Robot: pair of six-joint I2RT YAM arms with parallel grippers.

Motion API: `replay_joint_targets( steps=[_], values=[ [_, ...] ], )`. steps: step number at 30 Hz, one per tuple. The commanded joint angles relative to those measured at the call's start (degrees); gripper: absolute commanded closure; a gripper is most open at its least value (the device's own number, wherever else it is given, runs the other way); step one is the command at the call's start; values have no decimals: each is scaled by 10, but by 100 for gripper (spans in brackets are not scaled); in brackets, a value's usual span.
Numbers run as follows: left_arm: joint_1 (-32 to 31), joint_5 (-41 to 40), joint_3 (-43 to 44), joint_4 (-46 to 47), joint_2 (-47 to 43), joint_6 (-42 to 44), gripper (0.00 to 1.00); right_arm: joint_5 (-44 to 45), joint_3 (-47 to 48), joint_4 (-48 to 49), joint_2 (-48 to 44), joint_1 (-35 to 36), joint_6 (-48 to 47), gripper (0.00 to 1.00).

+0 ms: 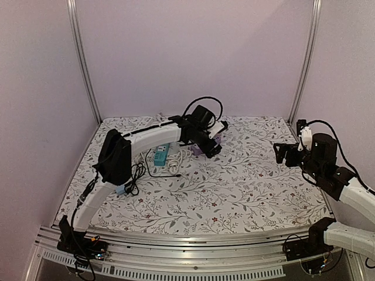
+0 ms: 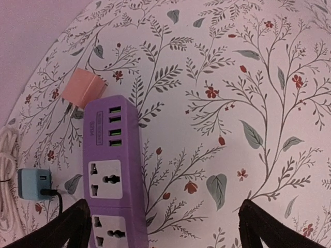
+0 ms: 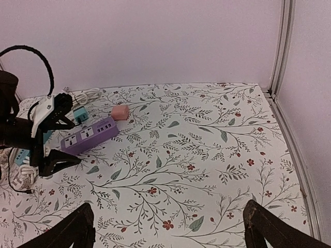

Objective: Insert the plug

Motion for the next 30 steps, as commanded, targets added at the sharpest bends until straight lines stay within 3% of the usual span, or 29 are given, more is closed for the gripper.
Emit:
replay_joint_targets(
  steps=[1, 7, 12, 17, 20, 24, 30],
  values=[
    [64, 125, 65, -68, 17, -27, 1, -24, 21, -11, 25, -3, -8, 1],
    [75, 122, 93, -95, 62, -27, 1, -35, 42, -7, 69, -3, -16, 1],
    [99, 129, 104, -117, 86, -78, 1, -44, 53, -7, 86, -3, -15, 1],
    [104, 168, 98, -141, 95, -77, 4, -45, 55, -6, 89, -3, -11, 1],
    [104, 143, 97, -143, 102, -74, 4, -47, 57, -6, 91, -4, -10, 1],
    [102, 145, 107, -150, 111, -65, 18, -54, 62, -6, 94, -3, -8, 1],
    [93, 168, 60, -148, 76, -26, 58, -61, 74, -5, 102, -4, -1, 1]
  ],
)
